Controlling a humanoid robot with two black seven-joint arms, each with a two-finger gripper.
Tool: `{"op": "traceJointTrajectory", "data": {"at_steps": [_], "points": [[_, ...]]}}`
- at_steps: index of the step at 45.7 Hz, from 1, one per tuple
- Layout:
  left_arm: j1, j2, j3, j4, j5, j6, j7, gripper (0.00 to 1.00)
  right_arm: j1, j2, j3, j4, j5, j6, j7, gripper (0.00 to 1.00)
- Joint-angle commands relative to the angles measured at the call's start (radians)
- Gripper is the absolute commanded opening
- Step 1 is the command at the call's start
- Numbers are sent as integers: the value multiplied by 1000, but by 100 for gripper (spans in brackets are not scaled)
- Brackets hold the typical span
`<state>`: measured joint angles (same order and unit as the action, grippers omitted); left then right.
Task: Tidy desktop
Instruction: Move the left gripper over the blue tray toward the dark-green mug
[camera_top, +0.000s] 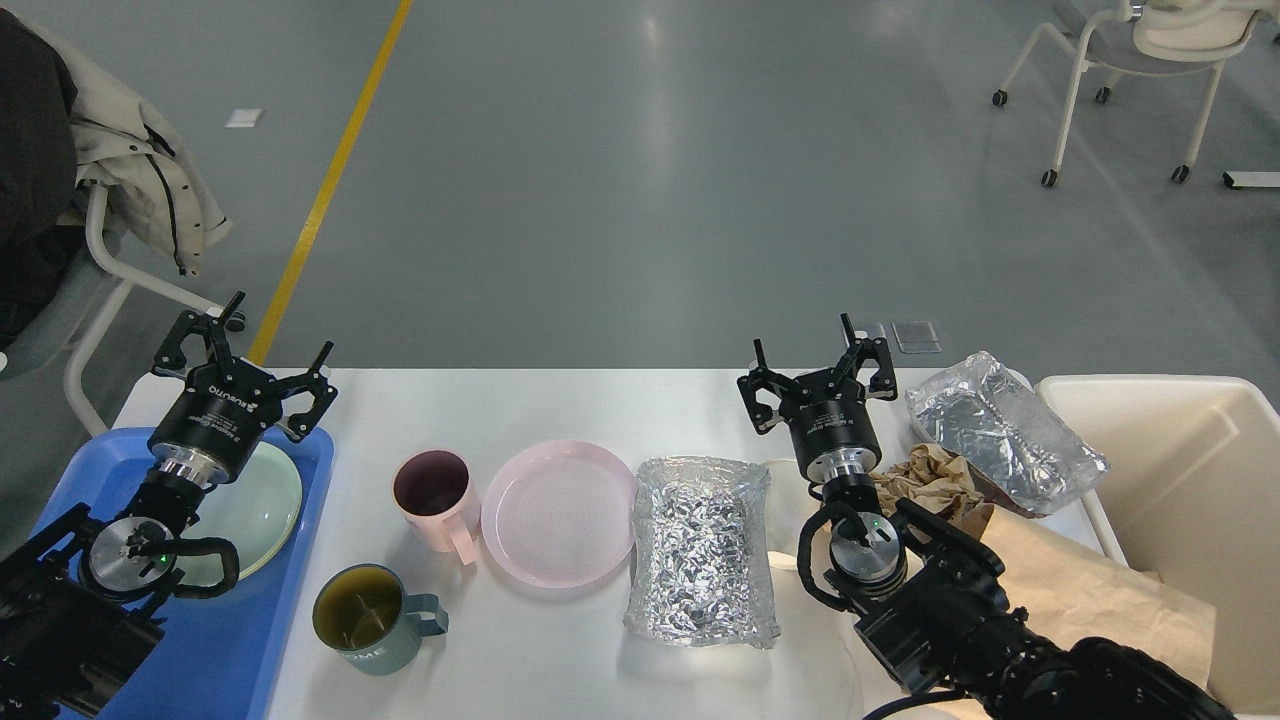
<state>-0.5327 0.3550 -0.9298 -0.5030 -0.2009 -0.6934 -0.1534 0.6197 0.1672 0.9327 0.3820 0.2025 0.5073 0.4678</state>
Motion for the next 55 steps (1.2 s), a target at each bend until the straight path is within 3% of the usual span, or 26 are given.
{"op": "traceJointTrajectory", "data": {"at_steps": [1, 14, 24, 28, 36, 41, 46, 55], "points": [[3, 6, 0, 0, 0, 2, 1, 97, 0, 0, 0, 0, 0, 0, 0, 100], [-10, 28, -6, 3, 0, 2, 0, 97, 0, 0, 0, 0, 0, 0, 0, 100], [-6, 140, 5, -55, -5, -1, 1, 97, 0, 0, 0, -2, 0, 0, 0, 100], [-38, 225, 67, -62, 1, -3, 5, 97, 0, 0, 0, -2, 0, 0, 0, 100], [-260, 487, 484, -71, 6, -18, 2, 97, 0, 0, 0, 0, 0, 0, 0, 100], [-464, 584, 794, -155, 6, -43, -5, 97, 0, 0, 0, 0, 0, 0, 0, 100], [-686, 650, 1113, -333, 6, -35, -11, 97, 0, 0, 0, 0, 0, 0, 2, 100], [-1101, 711, 1641, -693, 41, 9, -89, 97, 0, 0, 0, 0, 0, 0, 0, 100]]}}
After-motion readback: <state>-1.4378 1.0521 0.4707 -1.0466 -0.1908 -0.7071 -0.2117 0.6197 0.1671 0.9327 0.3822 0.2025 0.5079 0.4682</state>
